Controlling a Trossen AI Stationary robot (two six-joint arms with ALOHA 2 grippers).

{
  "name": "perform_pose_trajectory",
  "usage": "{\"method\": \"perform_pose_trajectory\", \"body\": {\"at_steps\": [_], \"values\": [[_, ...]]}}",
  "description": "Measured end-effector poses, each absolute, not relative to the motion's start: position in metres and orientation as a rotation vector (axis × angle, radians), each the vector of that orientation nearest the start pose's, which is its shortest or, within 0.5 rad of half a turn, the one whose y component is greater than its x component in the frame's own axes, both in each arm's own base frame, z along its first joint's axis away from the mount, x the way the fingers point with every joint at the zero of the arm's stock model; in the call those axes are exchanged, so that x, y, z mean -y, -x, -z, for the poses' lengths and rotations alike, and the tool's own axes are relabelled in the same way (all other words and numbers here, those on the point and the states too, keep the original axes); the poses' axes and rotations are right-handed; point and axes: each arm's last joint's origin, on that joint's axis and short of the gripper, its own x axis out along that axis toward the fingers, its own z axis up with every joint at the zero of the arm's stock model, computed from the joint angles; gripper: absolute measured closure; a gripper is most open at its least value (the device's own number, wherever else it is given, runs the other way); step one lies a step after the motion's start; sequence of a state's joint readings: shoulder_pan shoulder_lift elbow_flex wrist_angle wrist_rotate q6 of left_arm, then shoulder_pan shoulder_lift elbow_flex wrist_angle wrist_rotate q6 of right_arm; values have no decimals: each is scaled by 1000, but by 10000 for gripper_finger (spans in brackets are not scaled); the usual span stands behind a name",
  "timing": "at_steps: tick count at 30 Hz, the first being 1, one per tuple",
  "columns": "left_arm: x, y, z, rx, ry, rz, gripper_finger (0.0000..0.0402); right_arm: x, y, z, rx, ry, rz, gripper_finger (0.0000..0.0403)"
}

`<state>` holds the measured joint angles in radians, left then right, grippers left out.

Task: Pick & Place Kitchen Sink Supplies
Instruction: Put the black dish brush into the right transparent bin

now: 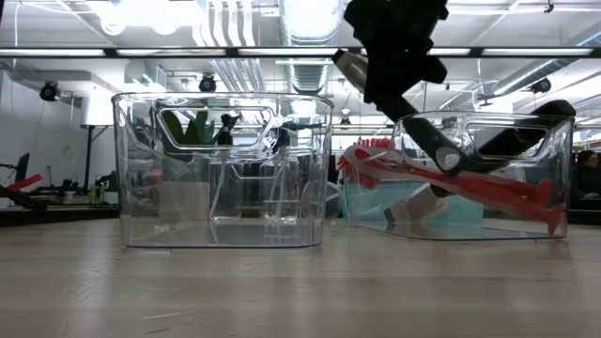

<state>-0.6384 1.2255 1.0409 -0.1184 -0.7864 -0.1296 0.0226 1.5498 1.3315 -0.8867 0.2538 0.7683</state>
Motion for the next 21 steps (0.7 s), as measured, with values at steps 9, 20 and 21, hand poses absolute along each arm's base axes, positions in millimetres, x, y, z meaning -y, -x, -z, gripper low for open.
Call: {"method": "perform_pose_trajectory", "body": {"at_steps": [9, 20, 21], "values": [[142, -226, -338, -228, -57, -164, 190, 0, -318, -275, -971, -567, 619, 271], [142, -226, -338, -228, -23, -169, 191, -4, -320, -260, -966, -622, 668, 272], [142, -226, -338, -230, -21, -169, 191, -5, -320, -258, -975, -617, 667, 273]]}}
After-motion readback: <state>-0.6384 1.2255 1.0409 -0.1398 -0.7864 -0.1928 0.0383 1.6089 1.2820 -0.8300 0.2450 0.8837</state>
